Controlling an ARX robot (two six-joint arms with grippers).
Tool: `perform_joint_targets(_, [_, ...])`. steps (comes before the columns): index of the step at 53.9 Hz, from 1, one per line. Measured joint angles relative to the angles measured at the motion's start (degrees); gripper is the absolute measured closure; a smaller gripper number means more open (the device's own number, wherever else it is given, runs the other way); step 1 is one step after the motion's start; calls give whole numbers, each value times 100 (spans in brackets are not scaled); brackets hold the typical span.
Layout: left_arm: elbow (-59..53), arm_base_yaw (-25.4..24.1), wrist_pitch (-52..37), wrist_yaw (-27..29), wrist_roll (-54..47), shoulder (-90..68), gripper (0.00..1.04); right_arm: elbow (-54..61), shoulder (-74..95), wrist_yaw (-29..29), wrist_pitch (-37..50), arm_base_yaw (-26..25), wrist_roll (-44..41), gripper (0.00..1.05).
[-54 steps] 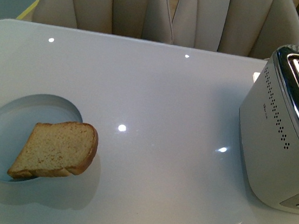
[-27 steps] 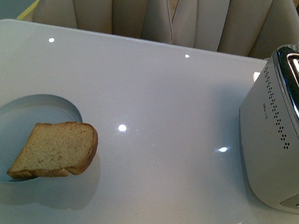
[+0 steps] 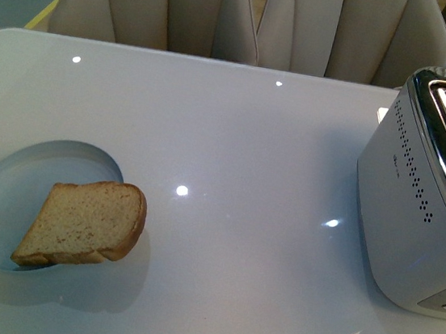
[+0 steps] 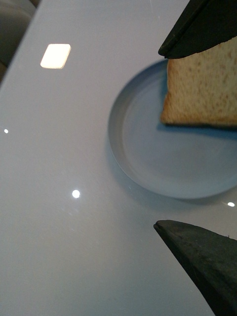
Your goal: Left arm holds plate, right arm toasts bread
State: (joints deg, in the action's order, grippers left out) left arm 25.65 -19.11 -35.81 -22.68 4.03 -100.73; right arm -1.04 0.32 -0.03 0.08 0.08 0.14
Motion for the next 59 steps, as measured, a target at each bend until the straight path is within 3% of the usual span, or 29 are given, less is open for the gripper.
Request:
perform_joint_targets(23, [802,13,-551,232,-319,-2312,7,0,0,0,0,0,0,9])
perform_joint_targets(59, [1569,251,-758,175,-793,-3587,7,0,0,0,0,0,0,9])
